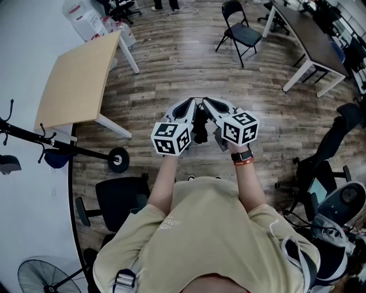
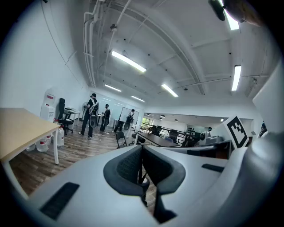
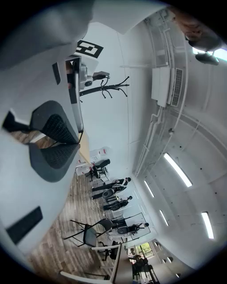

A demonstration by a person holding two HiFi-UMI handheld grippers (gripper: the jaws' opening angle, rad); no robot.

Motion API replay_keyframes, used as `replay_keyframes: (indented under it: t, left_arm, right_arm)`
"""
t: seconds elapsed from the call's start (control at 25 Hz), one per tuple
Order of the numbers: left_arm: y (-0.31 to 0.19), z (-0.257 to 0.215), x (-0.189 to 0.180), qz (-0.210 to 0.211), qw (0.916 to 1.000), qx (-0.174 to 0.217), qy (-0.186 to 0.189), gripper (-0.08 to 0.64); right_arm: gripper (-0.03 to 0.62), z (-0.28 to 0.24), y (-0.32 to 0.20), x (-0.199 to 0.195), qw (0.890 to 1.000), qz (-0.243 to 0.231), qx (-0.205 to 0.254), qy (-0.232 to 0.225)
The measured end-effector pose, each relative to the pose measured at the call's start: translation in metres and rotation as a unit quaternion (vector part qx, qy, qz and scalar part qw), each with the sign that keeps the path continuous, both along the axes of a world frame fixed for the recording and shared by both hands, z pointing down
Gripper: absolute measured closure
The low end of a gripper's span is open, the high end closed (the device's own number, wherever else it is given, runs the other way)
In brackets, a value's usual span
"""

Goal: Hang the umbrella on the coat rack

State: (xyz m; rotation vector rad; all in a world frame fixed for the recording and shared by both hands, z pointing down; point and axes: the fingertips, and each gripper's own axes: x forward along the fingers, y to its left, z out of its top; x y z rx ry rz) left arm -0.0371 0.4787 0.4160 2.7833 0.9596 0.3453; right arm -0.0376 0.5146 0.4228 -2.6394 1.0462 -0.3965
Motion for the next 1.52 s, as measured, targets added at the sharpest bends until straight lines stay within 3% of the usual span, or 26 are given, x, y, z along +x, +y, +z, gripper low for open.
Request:
replay_keyframes:
  t: [0.52, 0.8, 1.16, 1.4, 1.52]
  left_arm:
    - [-0.071, 0.013, 0.018, -0.014, 0.9999, -0.005, -0.004, 0.535]
    - [-0.115, 0.024, 0.051, -0.046, 0.9988, -0.013, -0.013, 0.535]
    - [-0.226, 0.022, 0.125, -0.136, 0.9906, -0.016, -0.003, 0.535]
    - [-0.292, 0.03, 0.183, -0.198, 0.9798, -0.02, -0.021, 0.535]
    - [-0.321, 0.032, 0.203, -0.239, 0.9702, -0.031, -0.028, 0.535]
  right_arm:
    - [0.575, 0.014, -0.074, 0.019, 1.0, -0.022, 0.017, -0.009]
    - [0.575, 0.025, -0.121, 0.059, 0.997, -0.062, 0.027, -0.027]
    - [0.575, 0.02, -0.232, 0.132, 0.986, -0.163, 0.009, -0.019]
    - [0.575, 0.028, -0.301, 0.191, 0.973, -0.228, 0.006, -0.045]
    - [0.575, 0.028, -0.331, 0.213, 0.963, -0.265, 0.006, -0.051]
